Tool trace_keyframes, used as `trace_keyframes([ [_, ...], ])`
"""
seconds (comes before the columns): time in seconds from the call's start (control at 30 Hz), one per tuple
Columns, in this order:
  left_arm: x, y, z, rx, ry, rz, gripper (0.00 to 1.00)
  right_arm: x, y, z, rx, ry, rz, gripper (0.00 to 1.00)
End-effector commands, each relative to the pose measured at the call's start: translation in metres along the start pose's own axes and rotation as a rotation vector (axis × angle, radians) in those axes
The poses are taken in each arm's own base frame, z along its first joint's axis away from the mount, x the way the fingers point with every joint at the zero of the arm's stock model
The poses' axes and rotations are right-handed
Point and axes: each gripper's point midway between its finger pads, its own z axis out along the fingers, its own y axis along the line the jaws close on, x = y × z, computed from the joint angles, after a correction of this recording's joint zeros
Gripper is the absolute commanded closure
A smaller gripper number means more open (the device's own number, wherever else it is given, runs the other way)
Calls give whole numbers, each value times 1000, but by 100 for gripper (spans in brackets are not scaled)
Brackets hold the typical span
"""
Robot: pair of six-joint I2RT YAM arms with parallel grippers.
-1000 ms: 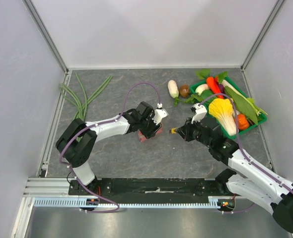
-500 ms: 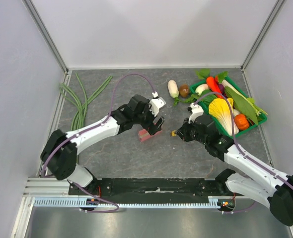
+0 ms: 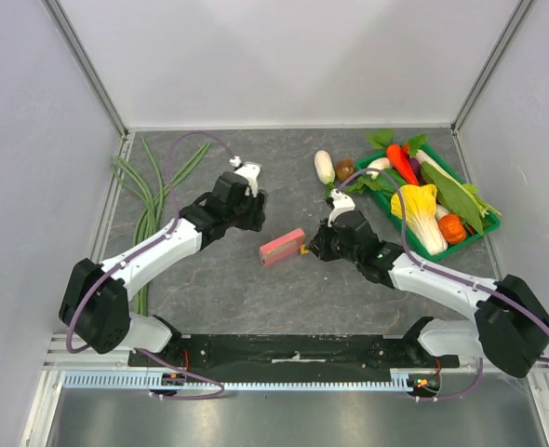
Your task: Unpack the express box
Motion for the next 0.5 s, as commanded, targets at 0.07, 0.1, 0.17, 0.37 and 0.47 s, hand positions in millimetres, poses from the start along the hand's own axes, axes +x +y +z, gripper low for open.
trace_keyframes([
  [0.07,55,17,14,11,199,-392,39,-50,23,19,6,-152,41,100],
  [0.1,59,14,16,31,215,-408,40,-51,24,20,8,-156,49,100],
  [0.17,70,5,19,76,267,-430,43,-51,24,26,16,-156,52,100],
  [0.37,85,-22,21,231,309,-500,44,-58,29,40,7,-171,41,100],
  [0.47,91,-32,19,295,332,-529,45,-62,34,48,-7,-165,17,100],
])
